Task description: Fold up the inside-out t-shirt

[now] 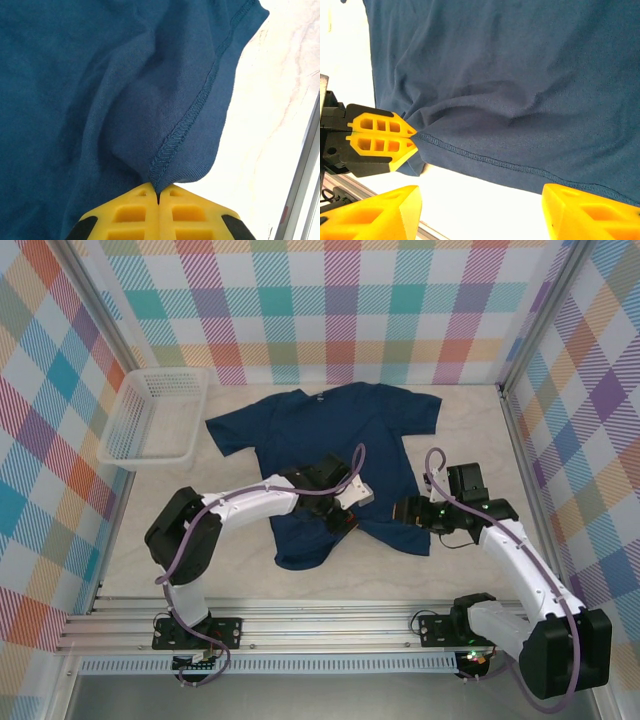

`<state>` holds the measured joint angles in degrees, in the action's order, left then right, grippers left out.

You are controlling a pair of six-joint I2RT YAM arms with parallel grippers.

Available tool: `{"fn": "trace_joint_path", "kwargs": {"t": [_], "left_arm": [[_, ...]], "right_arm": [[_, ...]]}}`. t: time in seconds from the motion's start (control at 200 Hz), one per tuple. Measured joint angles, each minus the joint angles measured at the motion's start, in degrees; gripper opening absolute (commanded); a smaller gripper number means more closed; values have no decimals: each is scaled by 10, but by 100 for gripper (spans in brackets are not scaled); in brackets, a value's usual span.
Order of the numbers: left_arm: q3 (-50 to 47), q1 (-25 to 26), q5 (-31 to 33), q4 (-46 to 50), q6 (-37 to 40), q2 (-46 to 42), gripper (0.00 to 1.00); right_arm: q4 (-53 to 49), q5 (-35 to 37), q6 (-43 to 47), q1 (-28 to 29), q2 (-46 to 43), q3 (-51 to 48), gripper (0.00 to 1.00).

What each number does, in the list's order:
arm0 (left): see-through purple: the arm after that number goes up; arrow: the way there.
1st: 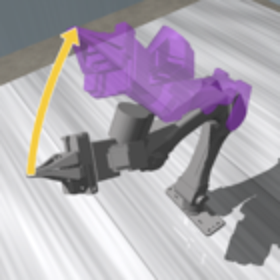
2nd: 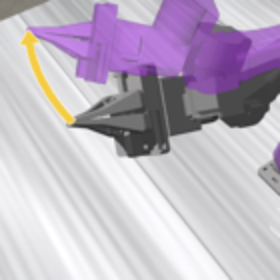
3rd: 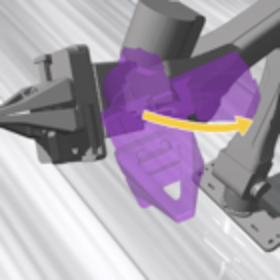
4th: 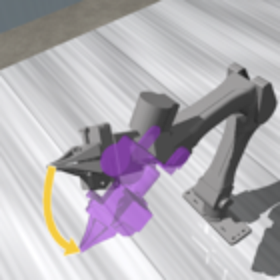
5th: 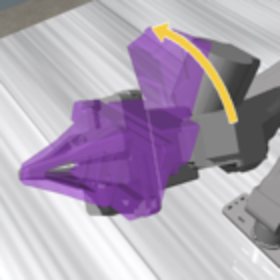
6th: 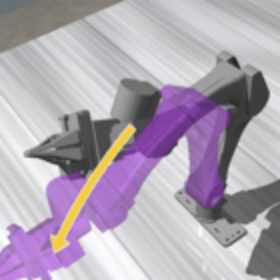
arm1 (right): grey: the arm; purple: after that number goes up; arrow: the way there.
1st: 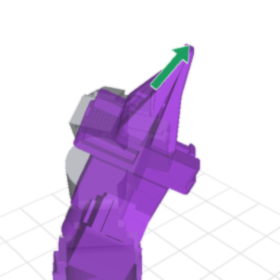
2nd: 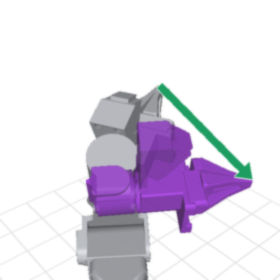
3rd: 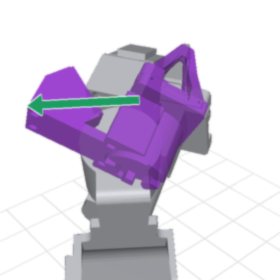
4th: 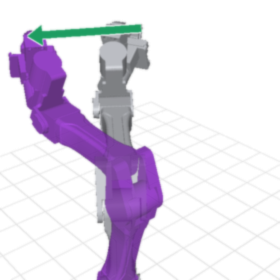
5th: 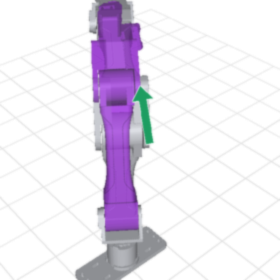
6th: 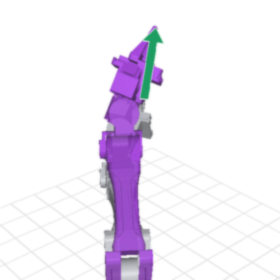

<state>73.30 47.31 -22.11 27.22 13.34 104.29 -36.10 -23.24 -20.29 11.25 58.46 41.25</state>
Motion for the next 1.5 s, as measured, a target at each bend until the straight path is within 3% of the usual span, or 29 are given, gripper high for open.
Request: {"fn": "trace_joint_path", "kwargs": {"t": [0.32, 0.87, 1.21, 1.5], "left_arm": [[2, 0, -14, 27, 14, 54, 14], [7, -3, -15, 29, 24, 57, 31], [7, -26, -40, 29, 21, 57, 25], [7, -43, -55, 28, 12, 59, 28]], "right_arm": [[0, 0, 0, 0, 0, -1, 65], [0, 0, 0, 0, 7, -1, 64], [0, 0, 0, 0, 7, -1, 65], [0, 0, 0, 0, 8, -1, 65]]}}
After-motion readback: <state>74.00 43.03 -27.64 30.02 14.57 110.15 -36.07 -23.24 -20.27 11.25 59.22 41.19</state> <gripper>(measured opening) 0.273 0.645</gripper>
